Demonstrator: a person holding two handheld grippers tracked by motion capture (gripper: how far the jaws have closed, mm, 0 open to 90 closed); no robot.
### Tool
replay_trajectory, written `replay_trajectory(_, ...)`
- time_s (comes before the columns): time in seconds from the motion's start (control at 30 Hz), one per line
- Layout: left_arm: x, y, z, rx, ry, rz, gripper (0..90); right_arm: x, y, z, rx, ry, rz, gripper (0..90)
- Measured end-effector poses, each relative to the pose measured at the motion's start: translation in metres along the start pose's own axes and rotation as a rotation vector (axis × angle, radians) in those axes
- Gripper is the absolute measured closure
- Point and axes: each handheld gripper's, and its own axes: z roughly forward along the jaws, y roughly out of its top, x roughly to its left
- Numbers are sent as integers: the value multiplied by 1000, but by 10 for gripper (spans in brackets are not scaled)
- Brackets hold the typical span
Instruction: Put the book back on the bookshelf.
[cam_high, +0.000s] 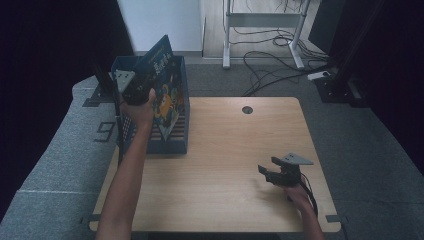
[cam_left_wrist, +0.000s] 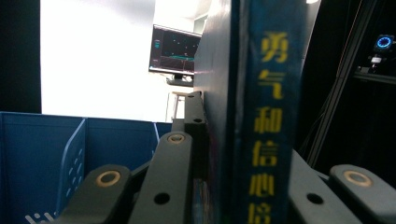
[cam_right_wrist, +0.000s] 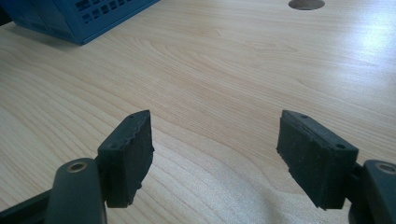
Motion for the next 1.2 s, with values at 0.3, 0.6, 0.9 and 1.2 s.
replay_trajectory(0.3, -3, -7, 5, -16, 16, 2, 821, -1, 0, -1, -4, -1, 0, 258)
replay_trajectory(0.6, -9, -12, 8, -21, 19, 20, 820, 0, 0, -2, -7, -1, -2, 258)
replay_trajectory(0.9, -11, -14, 13, -21, 23, 29, 820, -1, 0, -3, -9, -2, -2, 258)
replay_trajectory(1.2, -13, -17, 16, -32, 29, 31, 820, -1, -1, -4, -10, -4, 1, 259)
